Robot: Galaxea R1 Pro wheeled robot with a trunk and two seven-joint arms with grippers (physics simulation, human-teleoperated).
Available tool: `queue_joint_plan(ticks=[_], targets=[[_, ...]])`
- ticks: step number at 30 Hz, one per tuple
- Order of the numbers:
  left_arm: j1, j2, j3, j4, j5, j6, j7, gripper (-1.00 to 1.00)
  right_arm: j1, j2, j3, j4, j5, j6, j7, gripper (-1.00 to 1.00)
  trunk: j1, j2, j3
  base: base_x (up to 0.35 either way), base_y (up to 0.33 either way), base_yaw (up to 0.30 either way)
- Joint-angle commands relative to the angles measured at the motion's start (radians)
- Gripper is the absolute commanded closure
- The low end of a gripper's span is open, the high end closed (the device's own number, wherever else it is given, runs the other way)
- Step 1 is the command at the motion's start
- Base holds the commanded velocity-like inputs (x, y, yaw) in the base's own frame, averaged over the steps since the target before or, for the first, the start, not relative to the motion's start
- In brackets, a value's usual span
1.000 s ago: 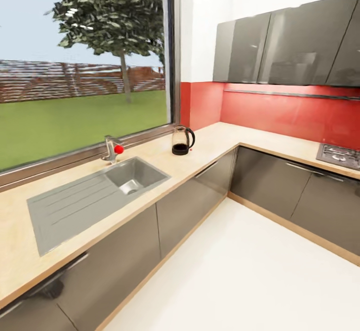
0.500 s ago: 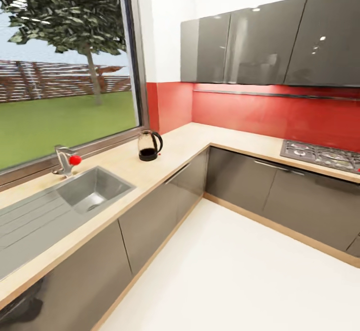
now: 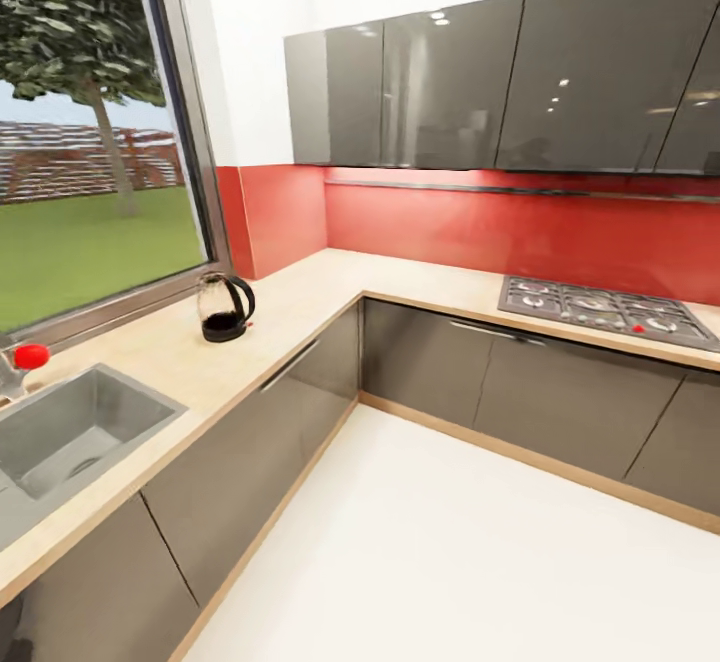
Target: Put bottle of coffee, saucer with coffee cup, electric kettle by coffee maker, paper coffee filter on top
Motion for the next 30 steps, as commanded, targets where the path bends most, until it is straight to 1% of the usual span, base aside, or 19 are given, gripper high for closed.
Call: queue_joint_plan(ticks=[1,13,21,30], targets=[[-0.001,0.000,0.009,0.001,-0.009,-0.003,-0.003,-1.00,-0.001,0.000,0.008,0.001,-0.010,-0.002,0.004,-1.00,0.001,-0.002,-0.002,0.282,-0.143,-0.300],[-0.001,0.000,0.009,0.001,-0.009,-0.003,-0.003,-1.00,-0.001,0.000,0.008,0.001,-0.010,-0.002,0.003,-1.00,0.001,-0.002,-0.002,0.283,-0.140,-0.280],[-0.001,0.000,0.009,0.001,-0.009,-0.003,-0.003,-1.00,-0.001,0.007,0.011,0.001,0.000,-0.002,0.004,-1.00,0.001,-0.002,-0.002,0.284,-0.139,-0.046],[-0.001,0.000,0.009,0.001,-0.009,-0.003,-0.003,-1.00,-0.001,0.002,0.012,0.001,0.001,-0.003,0.004,-1.00,0.001,-0.002,-0.002,0.283,-0.139,-0.002]])
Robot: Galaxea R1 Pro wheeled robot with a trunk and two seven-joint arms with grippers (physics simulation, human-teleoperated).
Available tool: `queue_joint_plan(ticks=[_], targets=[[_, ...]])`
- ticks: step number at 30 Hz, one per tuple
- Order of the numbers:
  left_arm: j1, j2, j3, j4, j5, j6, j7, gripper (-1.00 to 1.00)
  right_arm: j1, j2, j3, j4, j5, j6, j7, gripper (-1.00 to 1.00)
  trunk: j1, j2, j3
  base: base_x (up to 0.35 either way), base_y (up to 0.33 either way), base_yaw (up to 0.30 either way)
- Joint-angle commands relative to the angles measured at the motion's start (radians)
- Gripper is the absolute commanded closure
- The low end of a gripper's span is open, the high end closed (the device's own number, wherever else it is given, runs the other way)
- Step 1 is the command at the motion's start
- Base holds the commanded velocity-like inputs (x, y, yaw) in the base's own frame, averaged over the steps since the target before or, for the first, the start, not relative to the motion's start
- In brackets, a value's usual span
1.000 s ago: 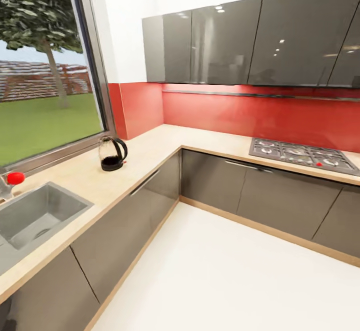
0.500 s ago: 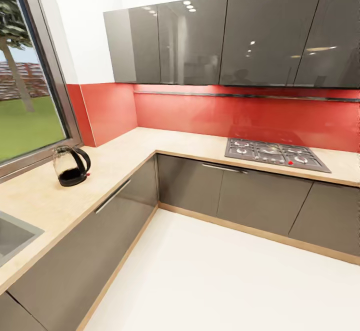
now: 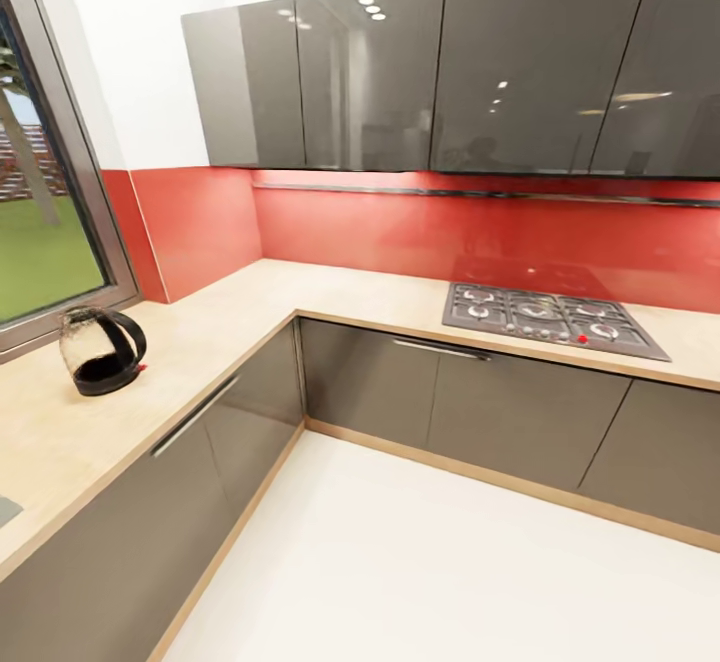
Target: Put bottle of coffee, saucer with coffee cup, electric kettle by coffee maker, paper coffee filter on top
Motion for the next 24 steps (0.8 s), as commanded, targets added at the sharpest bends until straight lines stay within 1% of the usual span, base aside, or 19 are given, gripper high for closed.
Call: queue_joint_plan(ticks=[1,24], targets=[[-0.001,0.000,0.009,0.001,-0.009,-0.003,-0.003,-1.00,-0.001,-0.001,0.008,0.001,-0.011,-0.003,0.004,-1.00,0.001,-0.002,-0.002,0.283,-0.139,0.000],[-0.001,0.001,0.010,0.002,-0.008,-0.002,-0.002,-1.00,-0.001,-0.002,0.006,0.001,-0.016,-0.001,0.003,-1.00,0.001,-0.002,-0.002,0.284,-0.139,0.000]])
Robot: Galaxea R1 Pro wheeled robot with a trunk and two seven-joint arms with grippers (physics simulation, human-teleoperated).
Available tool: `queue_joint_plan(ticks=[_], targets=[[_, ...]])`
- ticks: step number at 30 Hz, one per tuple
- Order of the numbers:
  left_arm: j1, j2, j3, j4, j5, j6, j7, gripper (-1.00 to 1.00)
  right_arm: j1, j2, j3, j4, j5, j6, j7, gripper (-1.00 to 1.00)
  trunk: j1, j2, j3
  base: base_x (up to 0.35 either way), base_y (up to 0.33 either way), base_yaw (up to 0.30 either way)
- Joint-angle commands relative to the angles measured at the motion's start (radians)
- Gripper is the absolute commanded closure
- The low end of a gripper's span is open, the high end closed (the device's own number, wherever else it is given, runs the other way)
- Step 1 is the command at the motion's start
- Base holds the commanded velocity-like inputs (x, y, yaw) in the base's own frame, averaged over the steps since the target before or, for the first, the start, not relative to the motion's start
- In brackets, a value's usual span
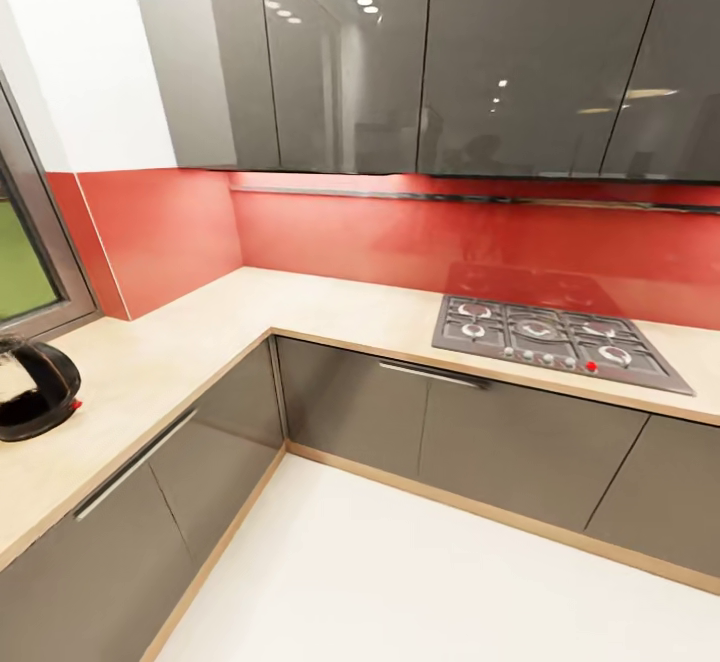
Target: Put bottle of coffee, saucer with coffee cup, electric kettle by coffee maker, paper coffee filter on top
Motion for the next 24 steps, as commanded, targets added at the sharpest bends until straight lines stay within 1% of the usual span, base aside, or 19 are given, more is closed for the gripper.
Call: queue_joint_plan(ticks=[1,8,11,19,24], targets=[[-0.001,0.000,0.009,0.001,-0.009,-0.003,-0.003,-1.00,-0.001,0.000,0.008,0.001,-0.010,-0.002,0.004,-1.00,0.001,-0.002,-0.002,0.290,-0.113,0.000],[-0.001,0.000,0.009,0.001,-0.009,-0.004,-0.003,-1.00,-0.001,0.000,0.008,0.000,-0.011,-0.002,0.004,-1.00,0.001,-0.002,-0.002,0.308,-0.031,0.002],[-0.001,0.000,0.009,0.001,-0.008,-0.005,-0.003,-1.00,-0.001,0.000,0.008,0.000,-0.011,-0.002,0.004,-1.00,0.001,-0.002,-0.002,0.314,-0.040,0.074],[-0.001,0.002,0.011,0.000,-0.006,-0.008,-0.002,-1.00,-0.001,0.000,0.008,0.000,-0.011,-0.002,0.004,-1.00,0.001,-0.002,-0.002,0.310,-0.077,0.255],[-0.001,0.002,0.011,0.001,-0.005,-0.008,-0.002,-1.00,-0.001,0.000,0.008,0.000,-0.011,-0.002,0.004,-1.00,0.001,-0.002,-0.002,0.288,-0.144,0.277]])
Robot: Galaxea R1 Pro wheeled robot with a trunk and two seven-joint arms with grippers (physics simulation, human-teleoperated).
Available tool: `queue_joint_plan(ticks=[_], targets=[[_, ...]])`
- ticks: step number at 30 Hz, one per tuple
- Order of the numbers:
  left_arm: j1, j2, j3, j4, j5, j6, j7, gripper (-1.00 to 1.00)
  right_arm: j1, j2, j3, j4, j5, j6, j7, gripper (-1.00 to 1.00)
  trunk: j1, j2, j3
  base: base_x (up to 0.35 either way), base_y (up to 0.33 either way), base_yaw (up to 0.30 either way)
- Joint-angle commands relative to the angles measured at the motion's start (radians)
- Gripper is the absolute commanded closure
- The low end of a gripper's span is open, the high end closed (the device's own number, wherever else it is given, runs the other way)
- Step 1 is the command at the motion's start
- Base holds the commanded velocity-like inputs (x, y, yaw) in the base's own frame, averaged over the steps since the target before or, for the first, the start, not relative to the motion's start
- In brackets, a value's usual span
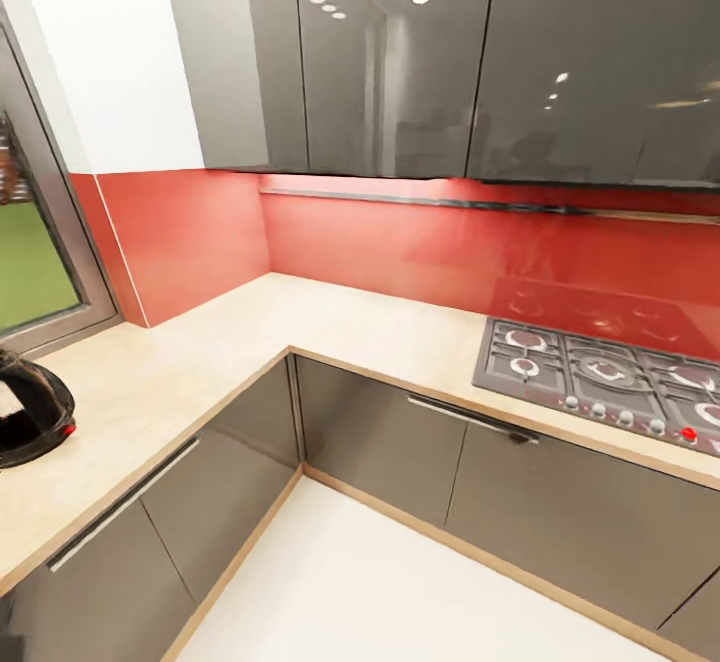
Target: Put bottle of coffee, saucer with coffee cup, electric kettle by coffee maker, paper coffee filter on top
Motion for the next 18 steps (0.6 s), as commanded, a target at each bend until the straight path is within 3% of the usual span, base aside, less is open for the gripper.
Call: queue_joint_plan(ticks=[1,18], targets=[[-0.001,0.000,0.009,0.001,-0.009,-0.004,-0.003,-1.00,-0.001,0.000,0.008,0.000,-0.011,-0.002,0.004,-1.00,0.001,-0.002,-0.002,0.283,-0.161,0.277],[-0.001,-0.001,0.009,0.001,-0.008,-0.006,-0.004,-1.00,0.000,0.000,0.008,0.000,-0.010,-0.002,0.004,-1.00,0.001,-0.002,-0.002,0.273,-0.160,0.278]])
